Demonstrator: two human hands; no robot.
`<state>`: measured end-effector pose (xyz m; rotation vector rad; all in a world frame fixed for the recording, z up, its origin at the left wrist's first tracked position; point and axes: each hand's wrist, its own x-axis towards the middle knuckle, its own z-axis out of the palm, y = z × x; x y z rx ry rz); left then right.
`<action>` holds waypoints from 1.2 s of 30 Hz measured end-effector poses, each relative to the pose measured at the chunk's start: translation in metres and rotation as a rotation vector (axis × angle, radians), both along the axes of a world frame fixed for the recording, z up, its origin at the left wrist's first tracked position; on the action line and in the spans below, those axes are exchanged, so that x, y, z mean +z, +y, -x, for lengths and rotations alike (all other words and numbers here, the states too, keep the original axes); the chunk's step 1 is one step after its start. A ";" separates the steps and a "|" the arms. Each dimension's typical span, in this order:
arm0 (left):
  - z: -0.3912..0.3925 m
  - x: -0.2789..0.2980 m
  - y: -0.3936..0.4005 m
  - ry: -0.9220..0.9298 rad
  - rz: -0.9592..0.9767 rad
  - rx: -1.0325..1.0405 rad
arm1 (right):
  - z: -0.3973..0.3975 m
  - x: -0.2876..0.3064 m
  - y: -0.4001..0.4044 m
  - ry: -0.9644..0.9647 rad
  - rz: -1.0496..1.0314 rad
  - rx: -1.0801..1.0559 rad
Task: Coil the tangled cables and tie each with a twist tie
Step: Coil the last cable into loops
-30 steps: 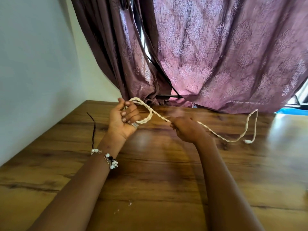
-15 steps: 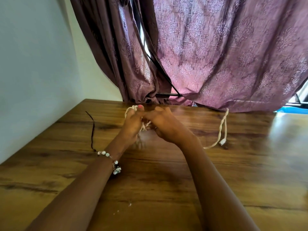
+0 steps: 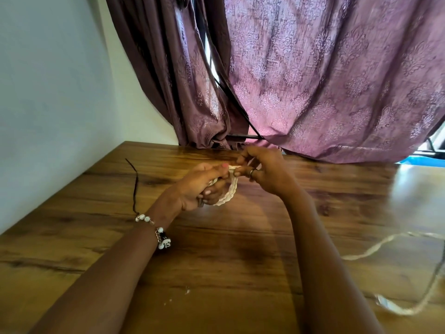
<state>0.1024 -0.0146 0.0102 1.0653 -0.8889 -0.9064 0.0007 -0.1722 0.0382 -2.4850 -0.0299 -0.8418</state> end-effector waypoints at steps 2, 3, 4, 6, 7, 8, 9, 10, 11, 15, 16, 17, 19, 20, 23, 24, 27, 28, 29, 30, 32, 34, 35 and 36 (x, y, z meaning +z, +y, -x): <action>-0.008 -0.002 0.005 0.133 0.052 -0.044 | 0.000 -0.004 -0.004 0.037 -0.085 0.000; -0.011 -0.002 0.008 0.197 0.076 -0.080 | 0.000 -0.006 -0.005 0.030 -0.109 0.006; -0.013 -0.001 0.010 0.257 0.099 -0.126 | -0.001 -0.008 -0.005 0.002 -0.101 0.020; -0.015 0.000 0.010 0.349 0.128 -0.189 | -0.006 -0.014 0.001 -0.040 -0.033 0.063; -0.015 0.000 0.008 0.388 0.123 -0.179 | -0.010 -0.017 0.005 -0.032 0.003 0.072; -0.016 -0.001 0.006 0.416 0.114 -0.172 | -0.014 -0.020 0.009 -0.020 0.045 0.072; -0.017 -0.002 0.005 0.428 0.105 -0.177 | -0.018 -0.023 0.011 -0.012 0.085 0.072; -0.016 -0.002 0.005 0.429 0.093 -0.191 | -0.020 -0.025 0.013 0.001 0.108 0.074; -0.016 -0.002 0.006 0.422 0.072 -0.197 | -0.020 -0.027 0.014 0.009 0.119 0.083; -0.012 -0.002 0.005 0.351 -0.023 -0.089 | -0.018 -0.029 0.016 0.059 0.142 0.087; -0.011 0.000 0.004 0.373 -0.004 -0.050 | -0.018 -0.029 0.015 0.091 0.168 0.048; -0.012 0.001 0.002 0.415 0.032 -0.013 | -0.019 -0.030 0.013 0.148 0.207 -0.010; -0.019 0.003 0.002 0.512 0.127 0.074 | -0.018 -0.030 0.011 0.317 0.287 -0.144; -0.024 0.004 0.003 0.560 0.179 0.122 | -0.016 -0.030 0.011 0.389 0.317 -0.190; -0.042 0.006 0.011 0.677 0.348 0.243 | -0.009 -0.025 0.016 0.580 0.358 -0.208; -0.047 0.007 0.015 0.692 0.399 0.283 | -0.007 -0.022 0.020 0.664 0.359 -0.193; -0.055 0.009 0.019 0.688 0.453 0.424 | -0.003 -0.011 0.032 0.803 0.461 -0.134; -0.054 0.009 0.018 0.669 0.432 0.461 | -0.003 -0.007 0.036 0.791 0.492 -0.115; -0.050 0.010 0.016 0.628 0.396 0.490 | -0.003 -0.004 0.040 0.770 0.510 -0.093; -0.046 0.010 0.014 0.556 0.341 0.520 | -0.003 0.000 0.045 0.743 0.532 -0.064; -0.034 0.010 0.009 0.339 0.188 0.542 | -0.003 0.006 0.055 0.666 0.602 -0.035; -0.019 0.009 0.004 0.136 0.052 0.475 | -0.005 0.008 0.061 0.469 0.654 -0.024; -0.012 0.007 0.002 0.056 0.003 0.427 | -0.007 0.008 0.060 0.334 0.647 -0.006; -0.006 0.006 -0.001 -0.010 -0.043 0.384 | -0.007 0.007 0.059 0.216 0.597 0.014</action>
